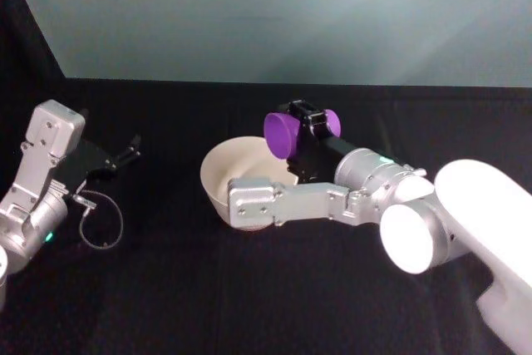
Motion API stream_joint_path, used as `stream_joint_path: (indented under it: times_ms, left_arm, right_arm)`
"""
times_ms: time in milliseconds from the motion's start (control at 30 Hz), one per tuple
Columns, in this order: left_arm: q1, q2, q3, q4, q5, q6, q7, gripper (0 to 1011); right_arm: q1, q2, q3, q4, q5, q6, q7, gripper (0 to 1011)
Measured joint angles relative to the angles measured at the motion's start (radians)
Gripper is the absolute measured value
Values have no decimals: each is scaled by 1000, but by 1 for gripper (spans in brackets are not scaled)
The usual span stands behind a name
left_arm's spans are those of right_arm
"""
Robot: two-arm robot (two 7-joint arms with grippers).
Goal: Pick up the cup and pour the mung beans from the cup into the bowl.
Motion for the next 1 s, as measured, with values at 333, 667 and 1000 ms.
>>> stream_joint_path:
  times_ms: [333, 667, 1000]
  left_arm:
    - [0, 0, 0, 0, 0, 0, 0, 1000]
    - [0, 0, 0, 0, 0, 0, 0, 1000]
    - [0, 0, 0, 0, 0, 0, 0, 1000]
  right_arm:
    - [10, -14, -43, 3, -118, 10, 6, 729]
    - [15, -30, -69, 18, -211, 13, 9, 729]
    - [12, -39, -81, 21, -275, 13, 16, 729]
